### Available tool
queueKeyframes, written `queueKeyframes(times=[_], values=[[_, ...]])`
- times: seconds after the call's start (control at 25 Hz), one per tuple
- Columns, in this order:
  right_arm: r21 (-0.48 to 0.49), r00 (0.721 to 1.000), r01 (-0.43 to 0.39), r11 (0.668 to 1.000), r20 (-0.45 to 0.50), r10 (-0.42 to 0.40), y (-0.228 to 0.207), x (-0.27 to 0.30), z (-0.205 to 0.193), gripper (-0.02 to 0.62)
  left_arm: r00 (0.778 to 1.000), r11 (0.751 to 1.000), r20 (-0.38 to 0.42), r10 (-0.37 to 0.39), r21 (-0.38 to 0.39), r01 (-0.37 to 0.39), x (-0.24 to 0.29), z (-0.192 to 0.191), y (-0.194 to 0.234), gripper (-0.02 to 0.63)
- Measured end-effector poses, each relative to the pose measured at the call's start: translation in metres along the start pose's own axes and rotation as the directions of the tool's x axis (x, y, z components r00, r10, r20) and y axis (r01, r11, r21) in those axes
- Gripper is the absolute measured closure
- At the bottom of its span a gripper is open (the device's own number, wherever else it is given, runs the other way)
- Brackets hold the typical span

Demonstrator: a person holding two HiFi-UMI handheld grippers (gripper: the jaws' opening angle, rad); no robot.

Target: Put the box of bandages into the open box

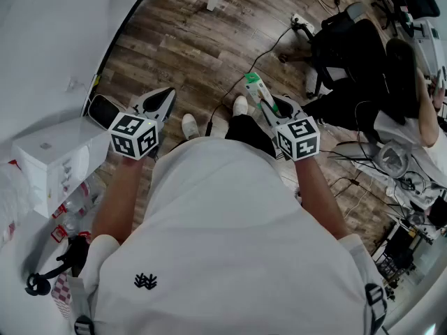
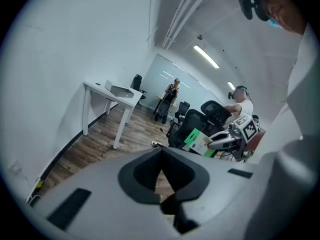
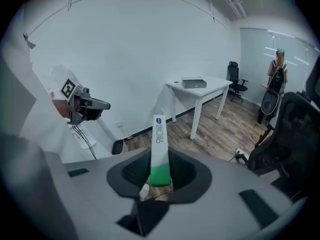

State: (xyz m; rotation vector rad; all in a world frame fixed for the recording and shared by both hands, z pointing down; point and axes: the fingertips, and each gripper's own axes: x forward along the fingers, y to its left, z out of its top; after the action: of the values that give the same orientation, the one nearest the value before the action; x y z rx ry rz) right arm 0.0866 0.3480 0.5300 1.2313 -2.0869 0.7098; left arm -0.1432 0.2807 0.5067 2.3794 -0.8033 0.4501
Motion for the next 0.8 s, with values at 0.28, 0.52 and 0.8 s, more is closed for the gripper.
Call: queueKeyframes(times=[0.28, 0.52, 0.8], values=[[0.020, 1.000, -0.005, 1.000, -0.004, 0.005, -0.026, 0.002, 0.002, 0.505, 1.000, 1.000, -0.005, -0.017, 0.007, 0.017, 0.032, 0.019, -0.013, 0.603], [0.031, 0.998, -0.052, 0.998, 0.021, 0.051, -0.068, 0.016, 0.019, 0.505, 1.000, 1.000, -0.024, 0.005, 0.016, -0.005, 0.074, 0.054, -0.023, 0.602], [0.005, 0.995, -0.094, 0.996, 0.035, 0.094, -0.145, 0.037, 0.059, 0.503, 0.999, 0.999, -0.022, 0.036, 0.025, -0.035, 0.143, 0.109, -0.034, 0.602]])
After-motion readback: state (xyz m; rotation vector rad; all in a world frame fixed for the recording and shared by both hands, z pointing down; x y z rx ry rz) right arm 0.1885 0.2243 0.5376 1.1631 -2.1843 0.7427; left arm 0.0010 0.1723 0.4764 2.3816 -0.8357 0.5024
